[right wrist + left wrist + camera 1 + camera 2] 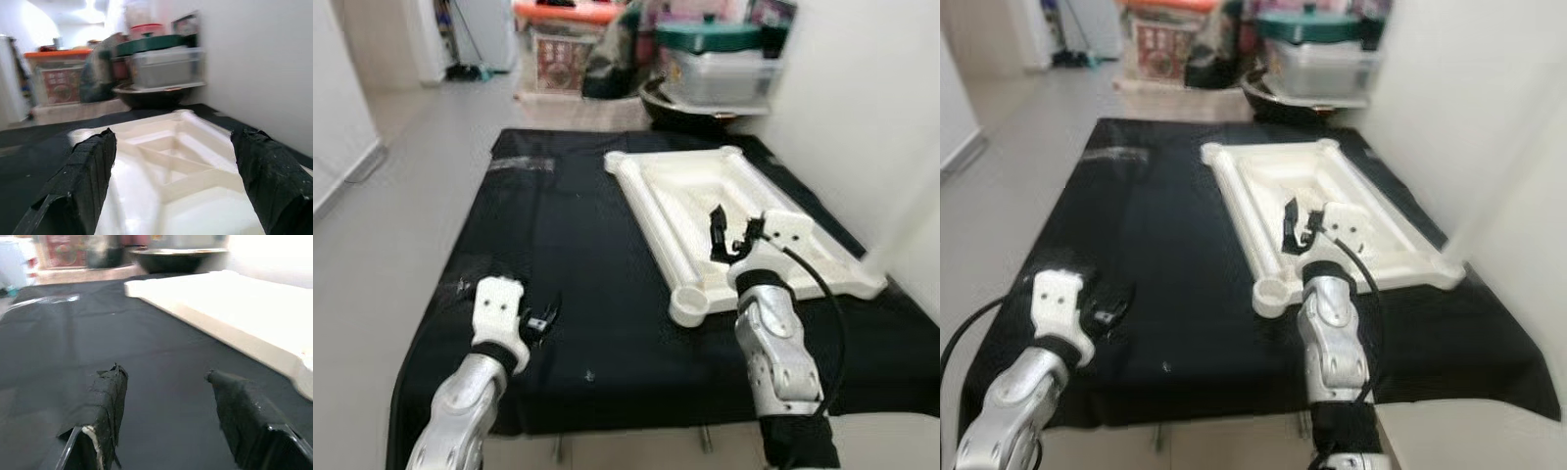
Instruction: Building children table
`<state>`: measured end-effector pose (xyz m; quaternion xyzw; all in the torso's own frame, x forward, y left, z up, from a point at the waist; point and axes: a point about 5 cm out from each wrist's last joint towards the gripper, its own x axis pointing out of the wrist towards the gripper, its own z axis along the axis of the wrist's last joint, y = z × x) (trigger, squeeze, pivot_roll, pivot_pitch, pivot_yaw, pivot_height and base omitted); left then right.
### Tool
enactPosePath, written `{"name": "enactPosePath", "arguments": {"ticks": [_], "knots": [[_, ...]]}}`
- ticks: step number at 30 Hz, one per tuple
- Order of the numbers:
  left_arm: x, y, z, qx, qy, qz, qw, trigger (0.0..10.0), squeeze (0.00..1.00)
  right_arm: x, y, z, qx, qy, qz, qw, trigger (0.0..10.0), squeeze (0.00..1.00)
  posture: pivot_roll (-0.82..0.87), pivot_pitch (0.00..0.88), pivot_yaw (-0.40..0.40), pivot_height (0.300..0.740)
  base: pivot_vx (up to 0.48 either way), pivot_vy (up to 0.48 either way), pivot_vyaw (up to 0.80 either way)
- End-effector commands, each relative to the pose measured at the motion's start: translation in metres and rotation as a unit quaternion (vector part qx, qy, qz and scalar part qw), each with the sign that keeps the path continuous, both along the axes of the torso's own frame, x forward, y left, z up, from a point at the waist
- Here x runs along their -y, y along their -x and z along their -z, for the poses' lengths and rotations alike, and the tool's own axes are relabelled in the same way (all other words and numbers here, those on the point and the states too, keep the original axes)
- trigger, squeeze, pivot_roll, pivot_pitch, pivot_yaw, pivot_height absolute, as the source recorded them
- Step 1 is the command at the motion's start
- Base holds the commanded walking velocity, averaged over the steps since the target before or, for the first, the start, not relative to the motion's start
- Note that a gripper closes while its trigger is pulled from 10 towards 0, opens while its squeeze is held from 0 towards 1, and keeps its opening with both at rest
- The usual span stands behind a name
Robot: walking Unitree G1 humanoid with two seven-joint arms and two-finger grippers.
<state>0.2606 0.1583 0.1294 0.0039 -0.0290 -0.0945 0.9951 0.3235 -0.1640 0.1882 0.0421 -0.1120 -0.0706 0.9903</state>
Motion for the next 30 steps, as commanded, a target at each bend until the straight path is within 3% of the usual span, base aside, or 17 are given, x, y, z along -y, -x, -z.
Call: {"name": "enactPosePath", "arguments": {"ticks": [1,19,30], "knots": [[0.0061,0.0007,0.0003,0.0,0.001,0.01,1.0,10.0,0.0,0.0076,0.0019,0.0034,-0.011,0.005,0.019,1.0,10.0,0.0,0.01,0.0,-0.029,0.74,0.0,0.0,-0.8],[0.0072,0.0012,0.0027,-0.002,-0.007,0.016,1.0,10.0,0.0,0.0107,0.0025,0.0039,-0.015,0.009,0.029,0.999,10.0,0.0,0.0,0.0,-0.022,0.74,0.0,0.0,-0.8],[0.0085,0.0016,0.0041,-0.005,-0.009,0.018,1.0,10.0,0.0,0.0051,0.0016,0.0062,-0.016,0.008,0.019,1.0,10.0,0.0,0.01,0.0,-0.024,0.74,0.0,0.0,-0.08]]}}
